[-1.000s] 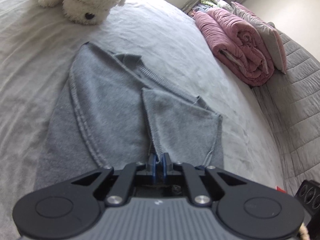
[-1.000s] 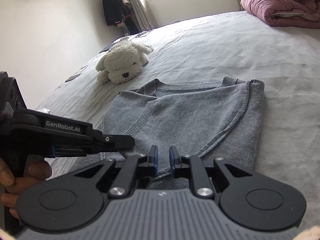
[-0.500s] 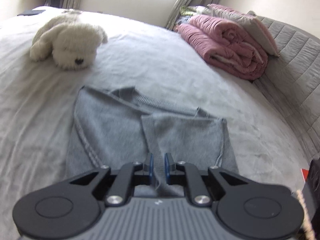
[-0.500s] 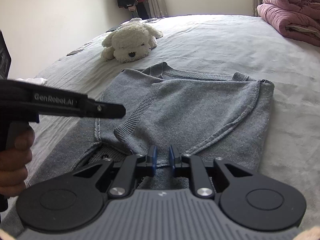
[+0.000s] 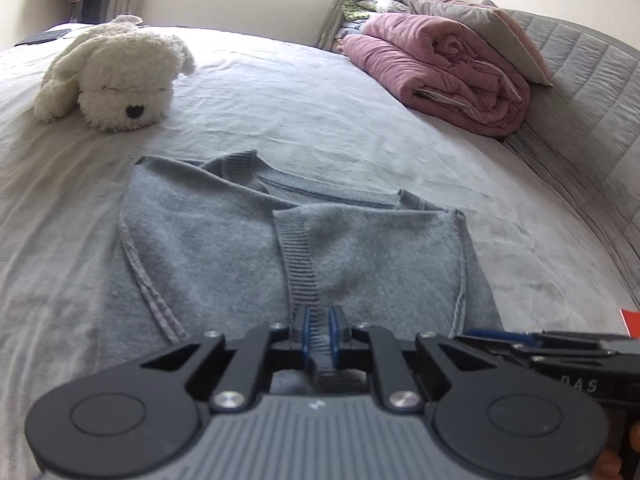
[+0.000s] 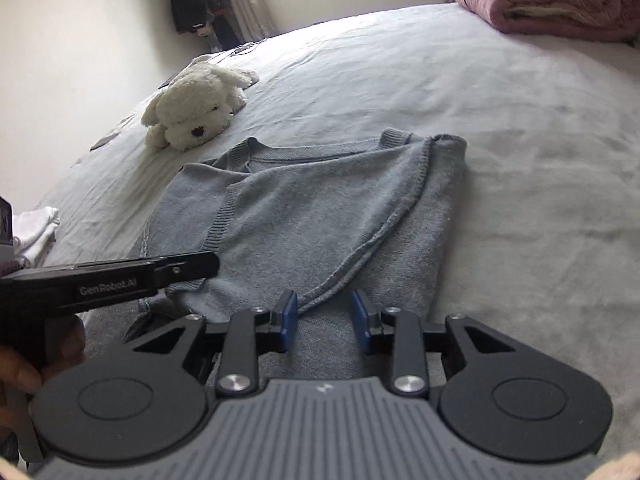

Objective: Fold clothes

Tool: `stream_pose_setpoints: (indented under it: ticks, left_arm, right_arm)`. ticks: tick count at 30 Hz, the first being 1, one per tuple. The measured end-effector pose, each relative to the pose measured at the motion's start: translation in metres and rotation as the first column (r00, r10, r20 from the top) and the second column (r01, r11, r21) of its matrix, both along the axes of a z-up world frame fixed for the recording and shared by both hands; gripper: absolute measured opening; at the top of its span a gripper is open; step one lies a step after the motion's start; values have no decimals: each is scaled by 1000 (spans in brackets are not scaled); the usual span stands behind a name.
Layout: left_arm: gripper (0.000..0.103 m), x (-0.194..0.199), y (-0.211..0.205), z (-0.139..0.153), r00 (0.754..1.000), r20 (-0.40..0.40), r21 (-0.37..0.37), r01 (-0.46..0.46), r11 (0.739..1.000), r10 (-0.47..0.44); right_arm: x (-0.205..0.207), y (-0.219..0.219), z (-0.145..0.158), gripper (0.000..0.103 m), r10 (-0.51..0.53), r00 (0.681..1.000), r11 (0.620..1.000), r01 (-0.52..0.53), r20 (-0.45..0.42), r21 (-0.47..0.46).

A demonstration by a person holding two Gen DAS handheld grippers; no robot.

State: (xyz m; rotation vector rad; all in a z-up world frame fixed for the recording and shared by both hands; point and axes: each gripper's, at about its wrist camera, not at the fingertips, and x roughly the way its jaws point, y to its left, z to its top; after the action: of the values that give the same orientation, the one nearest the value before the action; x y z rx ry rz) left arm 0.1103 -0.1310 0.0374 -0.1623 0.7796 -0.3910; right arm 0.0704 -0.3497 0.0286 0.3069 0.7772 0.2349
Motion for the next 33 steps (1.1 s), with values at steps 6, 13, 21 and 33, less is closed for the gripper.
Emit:
stream_pose_setpoints:
  ticks: [6, 13, 21, 33]
  left_arm:
    - [12, -19, 16, 4, 1000, 4, 27, 20, 999, -21]
    - [14, -67, 34, 7, 999, -3, 75, 40, 996, -40]
    - [16, -158, 56, 9, 999, 1, 102, 54, 993, -55]
    - [18, -272, 54, -2, 976, 44, 173, 202, 964, -213]
  right_arm:
    - [-6, 2, 5, 35, 1, 1000, 1000, -1, -19, 15]
    - [-26, 30, 7, 39, 55, 998, 998, -55, -29, -2]
    - [-81, 64, 12, 39, 68, 997, 992, -72, -40, -103]
    - [-208, 104, -3, 36, -8, 1000, 979, 5, -15, -201]
